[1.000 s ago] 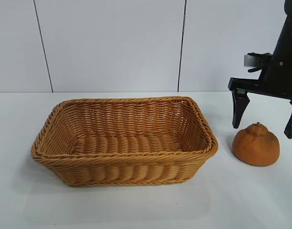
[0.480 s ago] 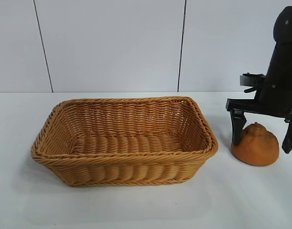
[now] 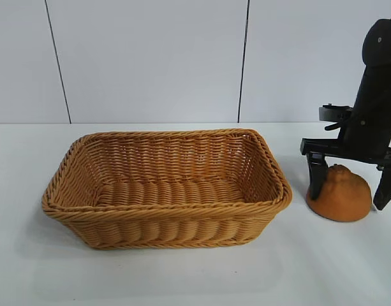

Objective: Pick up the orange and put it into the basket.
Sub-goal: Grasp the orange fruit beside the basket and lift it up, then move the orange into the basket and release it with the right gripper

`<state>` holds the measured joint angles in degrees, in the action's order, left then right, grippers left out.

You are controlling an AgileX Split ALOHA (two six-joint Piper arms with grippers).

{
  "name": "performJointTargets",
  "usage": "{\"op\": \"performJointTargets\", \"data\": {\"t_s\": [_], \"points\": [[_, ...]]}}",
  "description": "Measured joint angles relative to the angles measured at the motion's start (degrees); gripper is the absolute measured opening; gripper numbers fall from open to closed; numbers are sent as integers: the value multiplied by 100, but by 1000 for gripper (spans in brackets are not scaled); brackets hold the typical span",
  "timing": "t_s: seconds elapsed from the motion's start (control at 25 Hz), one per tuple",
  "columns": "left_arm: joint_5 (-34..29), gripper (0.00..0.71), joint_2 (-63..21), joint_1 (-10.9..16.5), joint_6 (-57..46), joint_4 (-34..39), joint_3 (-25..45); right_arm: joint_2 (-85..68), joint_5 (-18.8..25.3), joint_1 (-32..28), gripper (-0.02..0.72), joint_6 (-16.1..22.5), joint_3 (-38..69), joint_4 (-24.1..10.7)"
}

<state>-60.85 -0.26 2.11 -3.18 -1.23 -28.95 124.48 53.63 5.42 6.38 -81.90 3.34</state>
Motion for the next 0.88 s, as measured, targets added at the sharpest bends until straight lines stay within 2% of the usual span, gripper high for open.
{"op": "performJointTargets", "data": {"t_s": [0.12, 0.24, 0.28, 0.52, 0.68, 0.88], "points": [[0, 644, 0, 0, 0, 0, 0, 0, 114, 0, 298, 0, -40, 13], [0, 644, 0, 0, 0, 0, 0, -12, 306, 0, 91, 0, -171, 57], [0, 644, 0, 0, 0, 0, 0, -17, 392, 0, 73, 0, -236, 70], [22, 644, 0, 0, 0, 0, 0, -139, 880, 0, 73, -46, -717, 215], [22, 644, 0, 0, 0, 0, 0, -564, 948, 51, 73, -127, -1054, 340], [22, 644, 0, 0, 0, 0, 0, -1071, 1044, 469, 73, -133, -1315, 405]]}}
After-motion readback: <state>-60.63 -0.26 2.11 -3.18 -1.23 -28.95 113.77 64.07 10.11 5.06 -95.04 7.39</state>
